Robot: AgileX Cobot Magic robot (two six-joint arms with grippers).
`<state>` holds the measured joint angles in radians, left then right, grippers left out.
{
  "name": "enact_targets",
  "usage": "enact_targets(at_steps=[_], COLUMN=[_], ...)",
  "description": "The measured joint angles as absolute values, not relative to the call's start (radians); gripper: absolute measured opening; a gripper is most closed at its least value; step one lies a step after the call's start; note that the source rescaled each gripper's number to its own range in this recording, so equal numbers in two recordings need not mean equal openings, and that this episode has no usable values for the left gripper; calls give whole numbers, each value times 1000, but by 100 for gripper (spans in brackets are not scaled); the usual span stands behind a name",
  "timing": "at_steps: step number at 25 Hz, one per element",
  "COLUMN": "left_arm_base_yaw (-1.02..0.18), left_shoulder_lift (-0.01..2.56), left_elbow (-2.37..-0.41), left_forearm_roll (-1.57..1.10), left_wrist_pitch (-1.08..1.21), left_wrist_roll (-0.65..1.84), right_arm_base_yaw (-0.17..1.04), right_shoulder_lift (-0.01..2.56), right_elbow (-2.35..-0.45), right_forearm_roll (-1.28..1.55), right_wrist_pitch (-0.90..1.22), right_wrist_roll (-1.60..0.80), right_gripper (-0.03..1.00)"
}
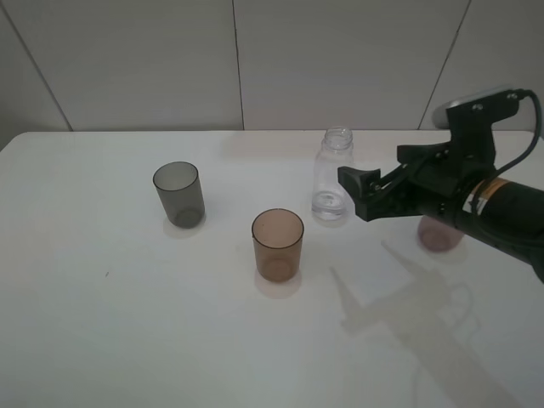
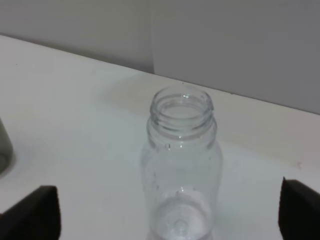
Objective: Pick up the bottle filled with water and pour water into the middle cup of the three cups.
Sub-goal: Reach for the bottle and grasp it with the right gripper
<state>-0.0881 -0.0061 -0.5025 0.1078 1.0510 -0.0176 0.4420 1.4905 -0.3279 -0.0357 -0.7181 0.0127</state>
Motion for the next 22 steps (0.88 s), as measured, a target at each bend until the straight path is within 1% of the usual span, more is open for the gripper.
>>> enact_targets(at_steps=[2,8,22], left_arm_base_yaw=[-88,-88,-88], left_shoulder_lift=[-6,-6,-6], left_elbow=[-503,-503,-503], left_forearm_roll=[108,108,108], left_wrist_pitch=[1051,1051,1051], left_wrist_roll=[-18,-18,-18], right_arm_base_yaw=[442,442,442], right_shoulder_lift=[1570,1686,1877], right_elbow=[-329,-335,-495], right_forearm_roll=[-36,-36,-29], right_wrist_pitch=[-770,-882,-864], right_wrist_roll=[14,15,10], right_gripper=[95,95,95])
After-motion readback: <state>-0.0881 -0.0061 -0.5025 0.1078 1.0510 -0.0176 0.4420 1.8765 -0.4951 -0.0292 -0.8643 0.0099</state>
